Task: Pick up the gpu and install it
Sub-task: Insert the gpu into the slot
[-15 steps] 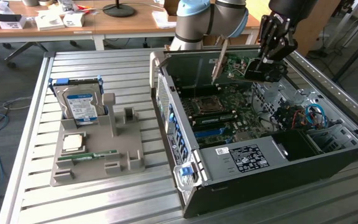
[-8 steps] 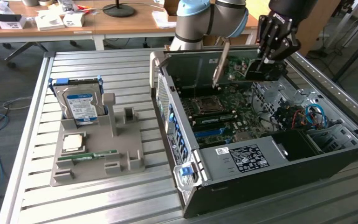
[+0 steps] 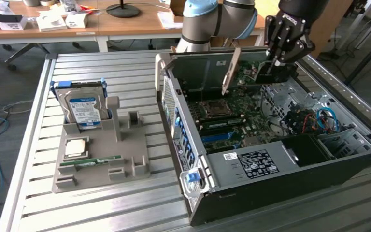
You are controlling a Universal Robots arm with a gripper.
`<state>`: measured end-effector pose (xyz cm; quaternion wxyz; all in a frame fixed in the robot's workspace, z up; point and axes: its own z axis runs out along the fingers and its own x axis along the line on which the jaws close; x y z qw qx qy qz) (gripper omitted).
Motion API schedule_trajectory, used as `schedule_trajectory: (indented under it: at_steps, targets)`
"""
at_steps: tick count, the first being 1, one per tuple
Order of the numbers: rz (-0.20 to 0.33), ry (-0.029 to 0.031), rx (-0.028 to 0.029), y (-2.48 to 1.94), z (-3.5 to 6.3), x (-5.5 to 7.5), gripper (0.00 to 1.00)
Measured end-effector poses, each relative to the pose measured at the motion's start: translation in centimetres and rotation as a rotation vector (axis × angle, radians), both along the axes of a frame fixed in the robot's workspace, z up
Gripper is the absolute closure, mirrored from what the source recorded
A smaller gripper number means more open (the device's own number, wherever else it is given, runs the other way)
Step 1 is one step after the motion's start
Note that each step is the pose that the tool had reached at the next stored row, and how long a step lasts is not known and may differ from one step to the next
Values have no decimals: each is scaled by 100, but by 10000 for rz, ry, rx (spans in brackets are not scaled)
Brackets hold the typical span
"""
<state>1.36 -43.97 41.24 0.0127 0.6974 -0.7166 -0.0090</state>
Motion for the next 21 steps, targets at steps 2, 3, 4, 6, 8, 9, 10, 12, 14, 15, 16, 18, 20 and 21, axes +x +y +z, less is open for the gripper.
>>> schedule_trajectory:
  at_steps: [2, 3, 4, 6, 8, 9, 10, 12, 14, 15, 16, 18, 20, 21]
  targets:
    - [291, 0, -2, 0, 0, 0, 74]
    - [436, 0, -1, 0, 0, 0, 74]
    - [566, 0, -3, 0, 0, 0, 74]
    - [625, 0, -4, 0, 0, 0, 74]
    - [626, 0, -5, 0, 0, 0, 74]
    - [626, 0, -4, 0, 0, 0, 74]
    - [626, 0, -4, 0, 0, -1, 74]
    - [624, -39, -4, 1, -11, -11, 74]
    - [625, -99, -8, 1, -32, -28, 74]
    - [623, -120, -9, 0, -44, -37, 74]
    - [620, -133, -9, 1, -54, -44, 74]
    - [617, -140, -10, 1, -66, -55, 74]
    - [616, -140, -11, 0, -68, -60, 74]
    - [607, -140, -11, 0, -69, -61, 74]
